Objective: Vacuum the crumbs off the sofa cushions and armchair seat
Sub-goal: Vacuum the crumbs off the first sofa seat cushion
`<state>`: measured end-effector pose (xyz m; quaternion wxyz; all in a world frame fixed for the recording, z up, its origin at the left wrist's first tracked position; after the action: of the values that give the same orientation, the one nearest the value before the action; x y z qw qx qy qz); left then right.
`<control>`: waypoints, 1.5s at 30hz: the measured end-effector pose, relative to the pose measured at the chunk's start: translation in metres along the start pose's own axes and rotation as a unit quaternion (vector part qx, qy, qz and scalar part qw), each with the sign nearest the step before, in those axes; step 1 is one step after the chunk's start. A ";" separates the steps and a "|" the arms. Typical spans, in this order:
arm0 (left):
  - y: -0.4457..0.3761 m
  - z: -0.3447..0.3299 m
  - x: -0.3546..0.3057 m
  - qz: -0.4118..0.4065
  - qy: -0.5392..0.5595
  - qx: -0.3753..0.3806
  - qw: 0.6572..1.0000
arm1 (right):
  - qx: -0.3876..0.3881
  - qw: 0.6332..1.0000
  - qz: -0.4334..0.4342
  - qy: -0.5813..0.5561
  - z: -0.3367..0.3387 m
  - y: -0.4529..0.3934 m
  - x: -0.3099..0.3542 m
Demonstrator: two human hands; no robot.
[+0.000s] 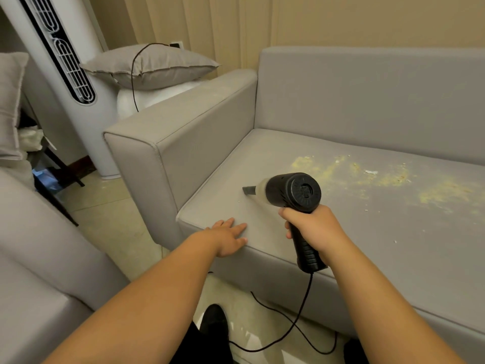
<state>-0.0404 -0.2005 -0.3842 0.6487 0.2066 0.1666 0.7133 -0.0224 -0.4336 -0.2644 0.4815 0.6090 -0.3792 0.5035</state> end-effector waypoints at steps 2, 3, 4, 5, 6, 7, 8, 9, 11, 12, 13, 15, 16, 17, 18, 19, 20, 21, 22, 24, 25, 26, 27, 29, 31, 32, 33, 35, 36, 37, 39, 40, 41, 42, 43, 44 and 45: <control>0.002 -0.002 -0.001 0.002 -0.003 0.003 1.000 | 0.011 1.000 0.002 -0.002 -0.003 0.007 -0.001; 0.001 -0.003 -0.001 0.002 -0.005 0.004 1.000 | 0.016 1.000 0.002 -0.003 -0.004 0.009 -0.001; 0.003 -0.004 -0.002 0.003 -0.008 0.006 1.000 | 0.021 1.000 0.001 -0.002 -0.004 0.013 -0.002; 0.003 -0.005 -0.002 0.003 -0.010 0.007 1.000 | 0.026 1.000 -0.002 0.000 -0.005 0.015 -0.003; 0.003 -0.006 -0.002 0.004 -0.012 0.007 1.000 | 0.031 0.999 -0.004 0.004 -0.005 0.018 -0.004; 0.003 -0.006 -0.002 0.005 -0.013 0.007 1.000 | 0.037 0.999 -0.008 0.008 -0.005 0.021 -0.005; 0.004 -0.006 -0.002 0.005 -0.013 0.007 1.000 | 0.040 0.999 -0.011 0.015 -0.005 0.023 -0.005; 0.004 -0.006 -0.002 0.005 -0.012 0.007 1.000 | 0.042 0.999 -0.012 0.024 -0.004 0.025 -0.006; 0.006 -0.006 -0.002 0.005 -0.007 0.009 1.000 | 0.037 0.999 -0.008 0.036 -0.002 0.027 -0.006; 0.006 -0.005 -0.002 0.005 -0.006 0.008 1.000 | 0.031 0.999 -0.004 0.038 0.000 0.027 -0.005; 0.007 -0.004 -0.003 0.004 -0.004 0.007 1.000 | 0.024 0.999 0.000 0.038 0.002 0.026 -0.004; 0.007 -0.002 -0.004 0.004 -0.001 0.006 1.000 | 0.014 0.999 0.002 0.035 0.008 0.026 -0.003; 0.006 -0.001 -0.005 0.004 -0.001 0.005 1.000 | 0.016 0.999 0.000 0.032 0.010 0.026 -0.002; 0.006 -0.001 -0.006 0.004 -0.002 0.006 1.000 | 0.019 0.999 -0.002 0.033 0.011 0.027 -0.001; 0.006 -0.001 -0.007 0.002 -0.002 0.008 1.000 | 0.023 0.999 -0.003 0.036 0.012 0.027 0.000; 0.006 -0.002 -0.008 0.001 -0.003 0.009 1.000 | 0.027 0.999 -0.002 0.038 0.013 0.028 0.001; 0.006 -0.001 -0.009 0.000 -0.003 0.009 1.000 | 0.029 0.999 -0.001 0.037 0.014 0.028 0.003; 0.007 -0.002 -0.010 -0.001 -0.002 0.010 1.000 | 0.029 0.999 0.002 0.035 0.015 0.028 0.004; 0.007 -0.002 -0.010 -0.002 -0.001 0.010 1.000 | 0.028 0.999 0.005 0.030 0.015 0.028 0.005; 0.008 -0.001 -0.010 -0.004 -0.002 0.009 1.000 | 0.023 1.000 0.009 0.013 0.014 0.026 0.004; 0.009 0.000 -0.010 -0.004 -0.002 0.007 1.000 | 0.022 1.000 0.007 0.003 0.012 0.025 0.004; 0.009 -0.001 -0.010 -0.005 -0.003 0.003 1.000 | 0.021 1.000 0.004 -0.003 0.009 0.023 0.002; 0.007 0.001 -0.007 -0.003 -0.006 -0.002 1.000 | 0.021 1.000 0.002 -0.005 0.004 0.017 0.001; 0.004 0.000 -0.007 -0.007 -0.011 -0.009 1.000 | 0.014 1.000 0.001 0.004 -0.002 0.008 -0.003; 0.000 0.000 -0.003 -0.008 -0.010 -0.018 1.000 | 0.010 1.000 0.003 0.007 -0.009 -0.006 -0.005; -0.002 0.001 0.001 -0.008 -0.004 -0.023 1.000 | 0.009 1.000 0.003 0.007 -0.012 -0.014 -0.005; -0.006 0.000 0.006 -0.008 0.001 -0.026 1.000 | 0.008 1.000 0.003 0.008 -0.016 -0.023 -0.005; -0.010 -0.001 0.015 -0.012 0.005 -0.030 0.999 | 0.006 1.000 0.004 0.004 -0.022 -0.038 -0.003; -0.012 -0.002 0.019 -0.011 0.005 -0.032 0.999 | 0.004 1.000 0.004 -0.001 -0.025 -0.046 -0.003; -0.014 -0.003 0.025 -0.007 0.004 -0.033 0.999 | 0.003 1.000 0.003 -0.006 -0.030 -0.055 -0.003; -0.016 -0.005 0.034 -0.001 0.003 -0.037 0.999 | 0.002 1.000 0.002 -0.009 -0.038 -0.068 -0.003; -0.017 -0.006 0.037 0.002 0.006 -0.040 0.999 | 0.004 1.000 0.000 -0.011 -0.044 -0.076 -0.003; -0.019 -0.006 0.042 0.004 0.008 -0.043 0.999 | 0.006 1.000 0.000 -0.015 -0.049 -0.085 -0.003; -0.022 -0.006 0.045 0.004 0.009 -0.046 0.999 | 0.007 1.000 0.000 -0.021 -0.056 -0.093 -0.002; -0.022 -0.006 0.047 0.002 0.010 -0.048 0.999 | 0.010 1.000 0.000 -0.026 -0.062 -0.100 0.000; -0.023 -0.006 0.049 -0.001 0.010 -0.050 0.999 | 0.013 0.999 0.002 -0.029 -0.068 -0.106 0.001; -0.023 -0.006 0.050 -0.005 0.008 -0.050 0.999 | 0.015 0.999 0.004 -0.028 -0.074 -0.113 0.002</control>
<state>-0.0275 -0.1484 -0.3973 0.6602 0.1675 0.1363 0.7194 0.0665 -0.3340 -0.2829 0.4598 0.6284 -0.3872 0.4938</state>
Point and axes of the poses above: each hand's wrist, its own y-axis away from the middle knuckle, its own z-axis out of the back of the hand, x = y × z, the point moved 8 cm from there along -y, towards the middle knuckle, and after that the axes turned 14 degrees about -y, right-handed, at the moved point
